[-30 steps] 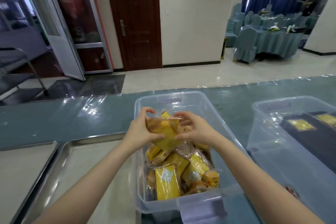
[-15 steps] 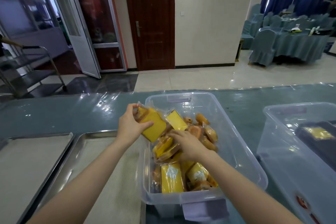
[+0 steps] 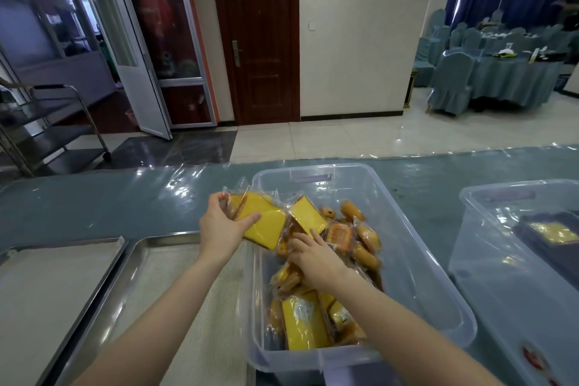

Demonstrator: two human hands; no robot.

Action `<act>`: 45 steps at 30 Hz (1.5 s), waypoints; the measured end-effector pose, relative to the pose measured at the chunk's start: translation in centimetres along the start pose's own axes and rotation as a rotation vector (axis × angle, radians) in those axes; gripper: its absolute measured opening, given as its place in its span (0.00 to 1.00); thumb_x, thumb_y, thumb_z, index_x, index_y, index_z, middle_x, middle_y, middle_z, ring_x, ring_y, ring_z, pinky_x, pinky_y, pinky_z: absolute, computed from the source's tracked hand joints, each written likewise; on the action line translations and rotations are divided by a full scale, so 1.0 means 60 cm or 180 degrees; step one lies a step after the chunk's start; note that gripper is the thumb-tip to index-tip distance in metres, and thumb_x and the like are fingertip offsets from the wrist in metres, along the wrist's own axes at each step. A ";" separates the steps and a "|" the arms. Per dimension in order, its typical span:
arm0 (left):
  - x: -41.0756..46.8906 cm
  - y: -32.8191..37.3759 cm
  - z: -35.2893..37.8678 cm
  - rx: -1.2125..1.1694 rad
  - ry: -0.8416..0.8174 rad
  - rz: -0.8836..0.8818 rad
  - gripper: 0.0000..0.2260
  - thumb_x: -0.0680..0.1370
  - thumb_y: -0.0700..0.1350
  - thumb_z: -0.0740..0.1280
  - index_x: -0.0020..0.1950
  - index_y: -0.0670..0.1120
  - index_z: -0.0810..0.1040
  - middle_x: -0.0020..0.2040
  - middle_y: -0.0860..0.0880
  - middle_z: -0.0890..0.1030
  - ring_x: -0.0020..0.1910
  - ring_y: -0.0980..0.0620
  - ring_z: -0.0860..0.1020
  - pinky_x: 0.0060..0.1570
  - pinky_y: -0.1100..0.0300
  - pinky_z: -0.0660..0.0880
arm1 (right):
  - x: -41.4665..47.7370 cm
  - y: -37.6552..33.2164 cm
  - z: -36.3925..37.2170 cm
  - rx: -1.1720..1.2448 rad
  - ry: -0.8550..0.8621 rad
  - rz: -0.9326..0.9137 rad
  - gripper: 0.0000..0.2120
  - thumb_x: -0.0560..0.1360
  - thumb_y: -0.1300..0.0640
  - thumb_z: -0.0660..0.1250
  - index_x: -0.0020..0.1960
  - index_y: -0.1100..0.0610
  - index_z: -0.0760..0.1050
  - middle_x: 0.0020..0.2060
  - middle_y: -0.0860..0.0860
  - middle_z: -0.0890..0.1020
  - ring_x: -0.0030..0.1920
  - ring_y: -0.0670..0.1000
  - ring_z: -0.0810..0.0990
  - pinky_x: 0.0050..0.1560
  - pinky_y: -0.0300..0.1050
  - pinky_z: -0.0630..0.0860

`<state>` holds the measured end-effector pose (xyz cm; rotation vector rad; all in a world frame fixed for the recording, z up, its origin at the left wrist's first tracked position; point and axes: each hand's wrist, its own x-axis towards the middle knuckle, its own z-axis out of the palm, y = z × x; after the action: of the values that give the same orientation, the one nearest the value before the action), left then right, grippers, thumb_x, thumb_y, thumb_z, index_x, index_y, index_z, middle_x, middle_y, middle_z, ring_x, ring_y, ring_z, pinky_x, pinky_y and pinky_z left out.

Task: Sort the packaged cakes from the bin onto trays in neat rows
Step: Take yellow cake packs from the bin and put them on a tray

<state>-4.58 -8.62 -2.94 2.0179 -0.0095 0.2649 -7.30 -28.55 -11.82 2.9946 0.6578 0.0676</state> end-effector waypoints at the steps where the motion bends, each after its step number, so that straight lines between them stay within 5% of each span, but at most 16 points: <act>1: 0.000 -0.001 -0.001 -0.0044 -0.0004 -0.0009 0.34 0.67 0.48 0.79 0.68 0.45 0.67 0.65 0.44 0.75 0.59 0.50 0.74 0.56 0.58 0.72 | -0.004 0.002 -0.012 0.0195 -0.0024 0.0054 0.22 0.75 0.60 0.64 0.69 0.51 0.71 0.70 0.51 0.69 0.75 0.54 0.58 0.76 0.62 0.48; 6: 0.009 -0.007 0.002 -0.0227 -0.0023 0.0045 0.34 0.67 0.49 0.79 0.68 0.48 0.67 0.66 0.44 0.74 0.65 0.47 0.74 0.61 0.53 0.73 | -0.050 0.042 -0.099 0.1200 0.0236 0.0532 0.18 0.75 0.52 0.69 0.64 0.48 0.73 0.57 0.46 0.79 0.56 0.47 0.76 0.59 0.43 0.73; 8: 0.014 -0.011 0.007 -0.0431 -0.0157 0.0001 0.32 0.67 0.50 0.79 0.66 0.51 0.68 0.65 0.47 0.75 0.63 0.50 0.74 0.61 0.51 0.75 | -0.065 0.049 -0.143 0.1456 0.0421 0.0591 0.18 0.74 0.50 0.70 0.63 0.48 0.73 0.56 0.45 0.78 0.54 0.45 0.74 0.55 0.39 0.71; 12: 0.012 -0.011 0.013 -0.0759 -0.0485 -0.0040 0.24 0.69 0.57 0.75 0.61 0.56 0.70 0.60 0.49 0.79 0.57 0.51 0.79 0.55 0.47 0.79 | -0.046 0.036 -0.199 0.1610 0.0681 0.0542 0.22 0.73 0.48 0.71 0.65 0.49 0.72 0.62 0.47 0.72 0.62 0.48 0.70 0.65 0.46 0.70; 15: 0.003 0.001 -0.009 -0.0968 -0.0661 0.0063 0.20 0.71 0.63 0.67 0.58 0.57 0.73 0.53 0.50 0.81 0.51 0.50 0.81 0.43 0.54 0.81 | -0.008 0.018 -0.209 0.1642 0.0545 0.0551 0.25 0.72 0.45 0.71 0.66 0.49 0.70 0.71 0.47 0.63 0.69 0.51 0.65 0.69 0.53 0.67; 18: 0.003 -0.007 -0.055 -0.1096 -0.0828 0.0067 0.23 0.71 0.64 0.69 0.61 0.56 0.72 0.52 0.50 0.81 0.51 0.51 0.82 0.40 0.62 0.78 | 0.034 -0.017 -0.220 0.1839 0.0482 0.0460 0.24 0.72 0.46 0.72 0.64 0.50 0.71 0.64 0.48 0.73 0.63 0.51 0.73 0.64 0.56 0.71; 20: 0.006 -0.021 -0.086 -0.1006 -0.0957 0.0072 0.29 0.69 0.55 0.77 0.65 0.56 0.68 0.55 0.53 0.80 0.51 0.58 0.81 0.43 0.63 0.78 | 0.063 -0.049 -0.232 0.1916 0.0496 0.0371 0.23 0.71 0.46 0.73 0.63 0.49 0.71 0.58 0.47 0.78 0.58 0.50 0.76 0.61 0.56 0.74; 24: 0.036 -0.061 -0.142 -0.1151 -0.0685 -0.0034 0.36 0.64 0.41 0.80 0.67 0.55 0.67 0.56 0.52 0.80 0.52 0.55 0.81 0.45 0.60 0.79 | 0.130 -0.105 -0.267 0.1947 0.0659 0.0173 0.31 0.69 0.45 0.75 0.68 0.47 0.69 0.63 0.45 0.76 0.63 0.48 0.73 0.64 0.54 0.72; 29: 0.085 -0.156 -0.217 -0.1786 -0.0085 -0.0620 0.39 0.57 0.52 0.80 0.66 0.52 0.70 0.57 0.48 0.81 0.53 0.47 0.81 0.50 0.47 0.80 | 0.223 -0.194 -0.214 0.2208 0.1347 0.1106 0.42 0.65 0.35 0.72 0.73 0.44 0.60 0.71 0.50 0.62 0.71 0.53 0.63 0.70 0.54 0.65; 34: 0.117 -0.307 -0.248 -0.2231 0.0149 -0.1266 0.28 0.65 0.48 0.79 0.61 0.48 0.72 0.57 0.44 0.80 0.52 0.44 0.82 0.48 0.42 0.81 | 0.291 -0.315 -0.074 0.4141 0.0407 0.1856 0.36 0.72 0.47 0.73 0.74 0.51 0.60 0.66 0.53 0.73 0.62 0.52 0.76 0.60 0.48 0.76; 39: 0.127 -0.436 -0.243 -0.1872 -0.0305 -0.1673 0.48 0.54 0.61 0.81 0.70 0.54 0.65 0.61 0.47 0.78 0.55 0.47 0.81 0.54 0.44 0.79 | 0.333 -0.365 0.024 0.4798 0.0206 0.2200 0.20 0.74 0.59 0.71 0.62 0.50 0.68 0.56 0.51 0.80 0.47 0.45 0.81 0.38 0.33 0.77; 42: 0.135 -0.476 -0.231 -0.1655 -0.0659 -0.1716 0.45 0.62 0.60 0.78 0.74 0.55 0.59 0.67 0.51 0.72 0.60 0.49 0.77 0.59 0.50 0.75 | 0.350 -0.372 0.067 0.4587 0.0205 0.2304 0.22 0.75 0.58 0.69 0.64 0.47 0.65 0.54 0.46 0.79 0.50 0.44 0.79 0.45 0.37 0.77; 45: 0.139 -0.521 -0.224 -0.0953 -0.1122 -0.1608 0.37 0.69 0.56 0.75 0.72 0.52 0.60 0.67 0.55 0.69 0.63 0.51 0.73 0.60 0.55 0.72 | 0.359 -0.379 0.128 0.4177 -0.0210 0.2546 0.19 0.75 0.55 0.68 0.62 0.45 0.66 0.53 0.46 0.79 0.52 0.48 0.79 0.57 0.51 0.78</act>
<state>4.97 18.20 -23.35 1.6789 0.2234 -0.3920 3.20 0.56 -20.74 4.1532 -0.9685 -0.6578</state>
